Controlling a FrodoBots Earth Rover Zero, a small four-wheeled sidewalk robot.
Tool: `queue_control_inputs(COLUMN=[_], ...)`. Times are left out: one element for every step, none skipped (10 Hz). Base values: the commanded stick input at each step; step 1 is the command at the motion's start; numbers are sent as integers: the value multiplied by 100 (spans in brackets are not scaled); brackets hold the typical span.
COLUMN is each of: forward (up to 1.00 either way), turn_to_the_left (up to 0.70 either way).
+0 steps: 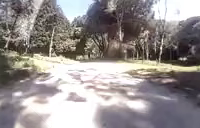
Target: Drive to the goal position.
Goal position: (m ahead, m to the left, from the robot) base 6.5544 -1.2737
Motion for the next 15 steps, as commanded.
queue_control_inputs(forward=[85, 85, 85, 85, 85, 85, 85, 85, 85, 85, 85, 85, 85, 85, 85], turn_to_the_left=[0, 0, 0, 0, 0, 0, 0, 0, 0, 0, 0, 0, 0, 0, 0])
